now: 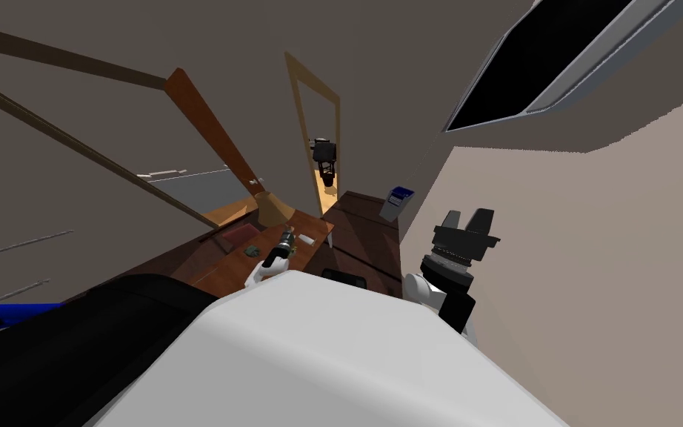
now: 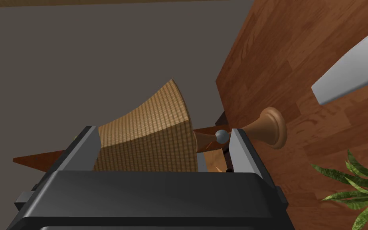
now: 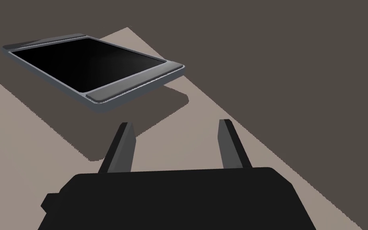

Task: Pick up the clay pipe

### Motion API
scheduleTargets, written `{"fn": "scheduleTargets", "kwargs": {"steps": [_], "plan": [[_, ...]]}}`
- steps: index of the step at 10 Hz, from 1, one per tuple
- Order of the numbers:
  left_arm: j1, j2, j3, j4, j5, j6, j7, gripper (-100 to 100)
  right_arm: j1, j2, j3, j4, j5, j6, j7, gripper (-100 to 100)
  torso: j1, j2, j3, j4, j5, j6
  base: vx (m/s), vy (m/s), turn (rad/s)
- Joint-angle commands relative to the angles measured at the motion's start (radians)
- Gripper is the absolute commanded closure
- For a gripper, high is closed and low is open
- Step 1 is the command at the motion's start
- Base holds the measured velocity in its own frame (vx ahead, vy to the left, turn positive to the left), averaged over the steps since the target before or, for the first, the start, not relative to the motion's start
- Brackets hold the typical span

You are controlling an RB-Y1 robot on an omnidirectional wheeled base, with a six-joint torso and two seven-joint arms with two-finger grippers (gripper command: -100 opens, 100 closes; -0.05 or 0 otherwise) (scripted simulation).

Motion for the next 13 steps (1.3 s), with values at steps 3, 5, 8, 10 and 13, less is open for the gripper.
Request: {"fn": "scheduleTargets", "kwargs": {"steps": [3, 5, 8, 10, 13], "plan": [[-0.019, -0.013, 0.038, 0.112, 0.013, 0.078, 0.027, -100, 0.0, 0.0, 0.0, 0.0, 0.0, 0.0, 0.0, 0, 0.001, -0.002, -0.001, 0.0, 0.0, 0.0, 0.088, -0.032, 0.08], [-0.037, -0.016, 0.064, 0.19, 0.026, 0.122, 0.048, -100, 0.0, 0.0, 0.0, 0.0, 0.0, 0.0, 0.0, 0, 0.0, -0.004, -0.002, -0.001, 0.0, 0.0, 0.131, -0.053, 0.142], [-0.047, -0.018, 0.075, 0.251, 0.032, 0.141, 0.057, -100, 0.0, 0.0, 0.0, 0.0, 0.0, 0.0, 0.0, 0, 0.001, -0.004, -0.002, -0.001, 0.0, 0.0, 0.101, -0.035, 0.079], [-0.059, -0.02, 0.085, 0.297, 0.039, 0.158, 0.065, -100, 0.0, 0.0, 0.0, 0.0, 0.0, 0.0, 0.0, 0, 0.001, -0.003, -0.002, -0.001, 0.0, 0.0, 0.09, -0.034, 0.098], [-0.084, -0.027, 0.104, 0.389, 0.051, 0.186, 0.079, -100, 0.0, 0.0, 0.0, 0.0, 0.0, 0.0, 0.0, 0, 0.001, -0.003, -0.002, -0.001, 0.0, 0.001, 0.101, -0.039, 0.117]]}}
